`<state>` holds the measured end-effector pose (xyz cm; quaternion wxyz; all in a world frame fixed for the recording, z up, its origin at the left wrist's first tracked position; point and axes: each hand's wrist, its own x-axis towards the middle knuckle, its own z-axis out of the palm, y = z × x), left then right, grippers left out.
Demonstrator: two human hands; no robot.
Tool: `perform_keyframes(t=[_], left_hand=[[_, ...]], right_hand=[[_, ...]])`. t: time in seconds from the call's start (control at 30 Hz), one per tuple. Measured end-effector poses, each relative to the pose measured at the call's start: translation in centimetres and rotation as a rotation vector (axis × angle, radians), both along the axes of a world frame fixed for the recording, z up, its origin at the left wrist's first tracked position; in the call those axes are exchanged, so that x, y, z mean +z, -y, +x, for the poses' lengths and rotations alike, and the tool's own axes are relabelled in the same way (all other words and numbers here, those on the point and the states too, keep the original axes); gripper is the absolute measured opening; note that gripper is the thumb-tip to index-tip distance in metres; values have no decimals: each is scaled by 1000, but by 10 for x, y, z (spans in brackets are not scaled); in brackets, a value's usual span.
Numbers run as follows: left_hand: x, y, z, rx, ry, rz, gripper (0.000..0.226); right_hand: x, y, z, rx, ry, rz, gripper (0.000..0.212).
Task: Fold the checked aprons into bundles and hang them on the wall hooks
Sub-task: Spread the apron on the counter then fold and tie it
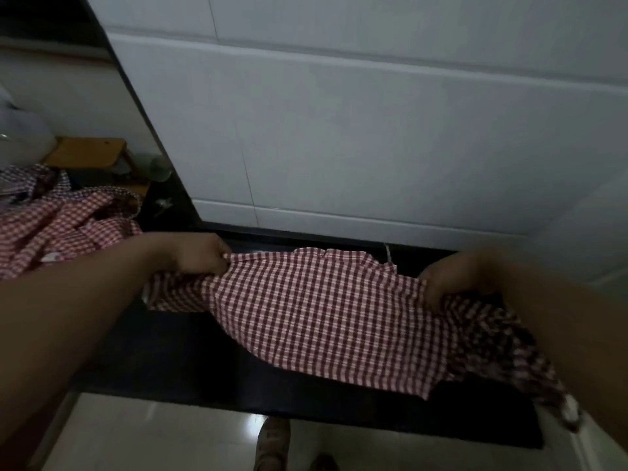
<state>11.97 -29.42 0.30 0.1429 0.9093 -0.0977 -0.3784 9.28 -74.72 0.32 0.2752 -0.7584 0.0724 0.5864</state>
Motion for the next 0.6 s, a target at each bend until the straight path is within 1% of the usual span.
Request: perform_keyframes(t=[0.03, 0.07, 0.1, 0.17, 0.2, 0.23, 0.27, 0.3, 0.33, 0.37, 0.43, 0.47, 0.5, 0.53, 0.6], left_hand=[[4, 1, 4, 1, -32, 35, 17], [3, 3, 9, 4, -22, 74, 16], [-4, 3, 14, 8, 23, 116, 15], [-31, 2, 20, 36, 151, 183, 12], [-50, 3, 20, 67, 211, 202, 18], [-66, 4, 18, 96, 265, 226, 25], [-85, 6, 14, 106, 335, 257, 33], [-100, 10, 7, 101, 430, 294, 41], [-113, 15, -1, 63, 564, 305, 46], [-121, 21, -8, -5, 699, 281, 48], [-129, 39, -24, -198, 867, 157, 48], [-131, 47, -30, -298, 893, 92, 47], [-133, 53, -35, -378, 896, 55, 47], [-133, 57, -38, -419, 843, 52, 49], [-133, 56, -43, -388, 660, 119, 61]], right_hand=[[4, 1, 5, -1, -26, 15, 60], [5, -1, 10, 15, -13, 17, 61], [1, -2, 17, 51, 42, -8, 57], [-23, -5, 26, 129, 282, -134, 32], [-41, -7, 28, 139, 419, -198, 21], [-60, -9, 28, 105, 571, -245, 20], [-79, -11, 27, 32, 712, -273, 23], [-94, -15, 22, -54, 827, -288, 29], [-106, -19, 15, -129, 930, -291, 35], [-112, -24, 9, -186, 1020, -302, 37], [-115, -34, -9, -279, 1191, -300, 30], [-111, -39, -22, -318, 1251, -282, 21], [-106, -45, -36, -324, 1271, -268, 13], [-101, -50, -51, -295, 1258, -257, 13], [-100, -55, -78, -208, 1162, -263, 18]])
